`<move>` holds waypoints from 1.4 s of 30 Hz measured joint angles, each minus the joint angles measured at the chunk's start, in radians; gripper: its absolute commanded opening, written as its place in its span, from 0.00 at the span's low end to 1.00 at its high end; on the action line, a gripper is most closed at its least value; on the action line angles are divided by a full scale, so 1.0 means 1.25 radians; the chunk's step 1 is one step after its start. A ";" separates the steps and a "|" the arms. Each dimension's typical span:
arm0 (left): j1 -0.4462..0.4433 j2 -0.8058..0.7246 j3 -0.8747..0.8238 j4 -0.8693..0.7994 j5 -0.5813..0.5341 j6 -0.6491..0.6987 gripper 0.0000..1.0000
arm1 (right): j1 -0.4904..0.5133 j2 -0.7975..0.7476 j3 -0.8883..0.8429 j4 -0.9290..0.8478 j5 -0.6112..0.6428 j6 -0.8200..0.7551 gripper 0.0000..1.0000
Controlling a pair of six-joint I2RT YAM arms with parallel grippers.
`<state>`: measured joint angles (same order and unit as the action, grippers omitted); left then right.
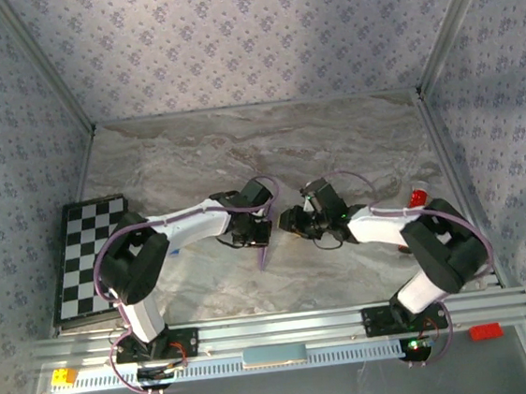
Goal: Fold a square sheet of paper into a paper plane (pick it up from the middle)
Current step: Turn over the paper at the center of the table.
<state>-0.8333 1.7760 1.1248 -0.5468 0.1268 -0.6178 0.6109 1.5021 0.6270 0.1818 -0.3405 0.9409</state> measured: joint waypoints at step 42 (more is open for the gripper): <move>0.000 0.116 0.123 -0.130 -0.097 -0.009 0.20 | -0.018 -0.187 -0.132 -0.125 0.093 -0.020 0.41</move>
<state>-0.8333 1.9209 1.2785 -0.7090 0.0059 -0.6296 0.5884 1.2678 0.4622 0.0254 -0.2237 0.9161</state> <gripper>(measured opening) 0.185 0.412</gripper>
